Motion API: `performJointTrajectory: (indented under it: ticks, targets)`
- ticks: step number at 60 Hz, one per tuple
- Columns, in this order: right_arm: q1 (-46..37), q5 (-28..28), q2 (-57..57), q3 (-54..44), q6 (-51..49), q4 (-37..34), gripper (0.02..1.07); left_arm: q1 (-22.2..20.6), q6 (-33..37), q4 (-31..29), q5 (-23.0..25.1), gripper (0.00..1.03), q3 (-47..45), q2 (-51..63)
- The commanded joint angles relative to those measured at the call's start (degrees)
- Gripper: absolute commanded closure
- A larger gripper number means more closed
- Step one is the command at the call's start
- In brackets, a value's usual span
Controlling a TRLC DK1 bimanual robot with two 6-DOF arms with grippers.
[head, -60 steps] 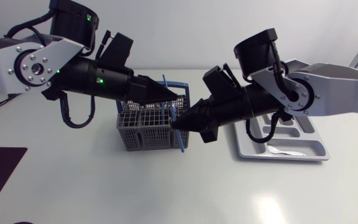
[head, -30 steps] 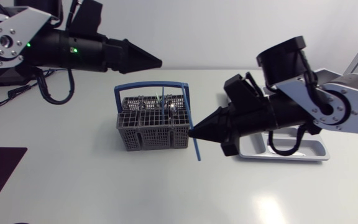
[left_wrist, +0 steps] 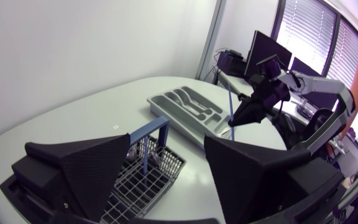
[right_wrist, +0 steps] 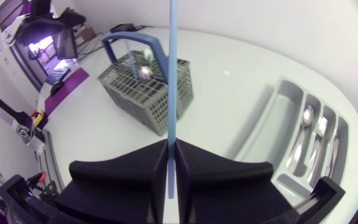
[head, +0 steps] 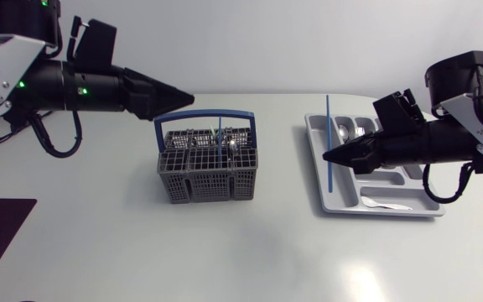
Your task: Unload the cutlery basket into the drawer organizer.
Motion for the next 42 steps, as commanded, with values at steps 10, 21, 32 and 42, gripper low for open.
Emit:
performJointTrajectory:
  ticks: [10, 21, 32, 42]
  targets:
    - [-1.5, 13.5, 12.0, 5.4, 8.8, 2.5, 1.01, -4.3, 10.2, 0.1, -6.9, 0.07, -5.3, 1.0]
    - [0.9, 26.1, 20.8, 10.9, 14.8, 3.1, 1.01, -5.9, 13.2, 0.2, -11.0, 0.07, -6.8, 1.3]
    - [2.5, 32.0, 30.1, 16.7, 18.9, 0.3, 1.01, -7.3, 15.0, 0.3, -13.1, 0.07, -7.6, 1.4]
    - [2.7, 33.4, 35.2, 19.9, 20.5, 0.2, 1.0, -8.9, 16.5, 3.3, -15.2, 0.07, -9.3, 2.5]
